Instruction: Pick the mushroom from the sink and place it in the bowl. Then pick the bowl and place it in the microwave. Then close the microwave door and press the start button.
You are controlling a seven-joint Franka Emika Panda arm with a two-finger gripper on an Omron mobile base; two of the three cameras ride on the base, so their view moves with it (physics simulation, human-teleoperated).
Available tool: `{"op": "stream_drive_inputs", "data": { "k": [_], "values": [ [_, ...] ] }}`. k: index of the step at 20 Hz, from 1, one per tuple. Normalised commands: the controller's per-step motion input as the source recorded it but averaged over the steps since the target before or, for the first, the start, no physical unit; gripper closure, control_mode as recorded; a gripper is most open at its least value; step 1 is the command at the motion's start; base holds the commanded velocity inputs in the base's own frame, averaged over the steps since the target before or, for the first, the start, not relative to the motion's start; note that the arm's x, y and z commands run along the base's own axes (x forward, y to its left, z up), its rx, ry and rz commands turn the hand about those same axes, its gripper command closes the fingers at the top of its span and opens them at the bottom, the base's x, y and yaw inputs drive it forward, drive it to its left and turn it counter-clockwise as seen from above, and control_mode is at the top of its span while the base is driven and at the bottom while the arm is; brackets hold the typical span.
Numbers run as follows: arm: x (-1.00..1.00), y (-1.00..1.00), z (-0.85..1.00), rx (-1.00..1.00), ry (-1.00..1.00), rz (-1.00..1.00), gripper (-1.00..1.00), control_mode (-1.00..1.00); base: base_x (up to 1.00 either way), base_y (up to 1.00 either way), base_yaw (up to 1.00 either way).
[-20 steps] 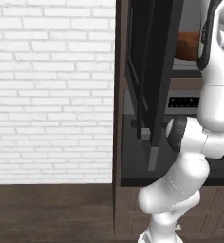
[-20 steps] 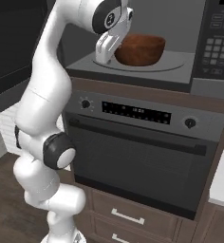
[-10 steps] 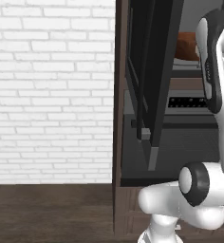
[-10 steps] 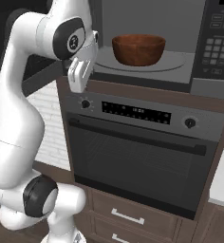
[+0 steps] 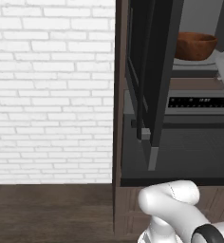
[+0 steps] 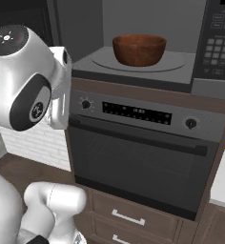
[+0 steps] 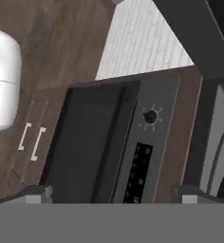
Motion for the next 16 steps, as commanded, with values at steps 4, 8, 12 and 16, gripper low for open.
{"op": "stream_drive_inputs", "data": {
  "k": [4, 8, 12, 16],
  "values": [
    [-1.0, 0.76, 0.57, -0.26, -0.18, 0.16, -1.0, -1.0, 0.0, 0.0, 0.0],
    [-1.0, 0.44, 0.54, -0.18, -0.13, 0.0, -1.0, -1.0, 0.0, 0.0, 0.0],
    [-1.0, 0.68, 0.01, -0.17, -0.17, -0.07, -1.0, -1.0, 0.0, 0.0, 0.0],
    [-0.9, 0.89, 0.0, -0.11, -0.15, -0.22, -1.0, -1.0, 0.0, 0.0, 0.0]
  ]
}}
